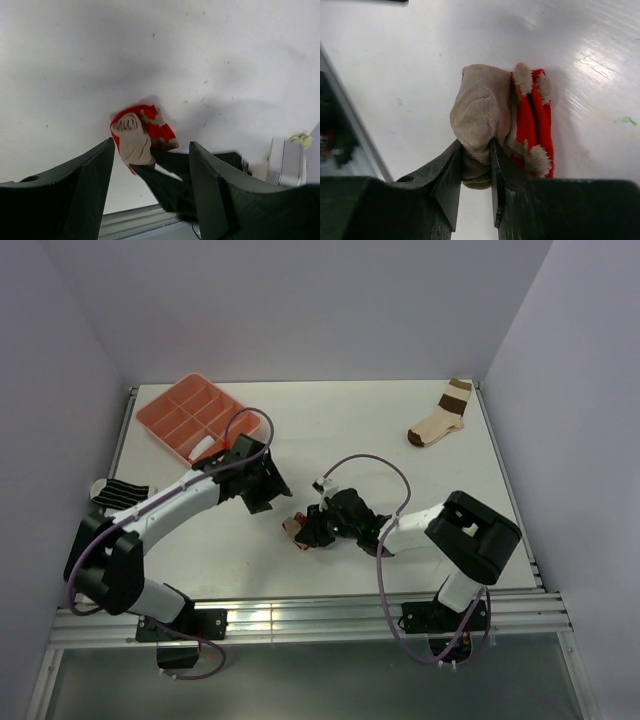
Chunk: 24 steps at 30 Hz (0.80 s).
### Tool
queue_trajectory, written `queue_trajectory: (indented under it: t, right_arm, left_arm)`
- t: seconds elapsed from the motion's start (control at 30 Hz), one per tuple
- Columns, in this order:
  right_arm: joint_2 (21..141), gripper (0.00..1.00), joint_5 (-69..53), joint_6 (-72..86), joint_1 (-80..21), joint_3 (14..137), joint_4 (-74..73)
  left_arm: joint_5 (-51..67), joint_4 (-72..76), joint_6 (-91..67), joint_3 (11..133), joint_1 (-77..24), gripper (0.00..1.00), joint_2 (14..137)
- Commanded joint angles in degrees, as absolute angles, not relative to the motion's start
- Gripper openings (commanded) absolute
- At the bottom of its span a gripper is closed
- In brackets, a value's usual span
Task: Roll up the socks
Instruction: Roll the sock at the center of the board.
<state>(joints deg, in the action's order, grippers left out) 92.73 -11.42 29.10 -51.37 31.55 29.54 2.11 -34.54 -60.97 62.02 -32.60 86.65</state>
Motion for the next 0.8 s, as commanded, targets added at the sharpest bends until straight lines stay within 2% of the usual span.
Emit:
queue_trajectory:
  t: [0.0, 0.2, 0.3, 0.47, 0.77]
  right_arm:
    - [98.76, 0.0, -27.76, 36.8, -48.09, 28.39, 35.4]
    - [107.73, 0.0, -37.86, 44.89, -42.9, 26.37, 47.8]
    - [110.56, 0.0, -39.9, 47.37, -41.49, 26.1, 51.94]
    - [111.97, 0.0, -39.9, 47.64, -40.78, 26.98, 49.84]
    - [111.63, 0.0, -39.47, 48.26, -40.52, 27.6, 48.34]
  left_arm:
    - [4.56, -24.55, -66.0, 53.65, -32.7, 0.66, 79.48]
    - [9.05, -13.2, -70.22, 39.49, -33.05, 0.66, 72.78]
    - [9.58, -8.62, -71.01, 36.22, -33.92, 0.65, 72.68]
    - [8.96, -6.94, -71.72, 33.76, -35.42, 0.62, 74.26]
    - [8.52, -6.68, -70.93, 32.25, -35.6, 0.48, 81.11]
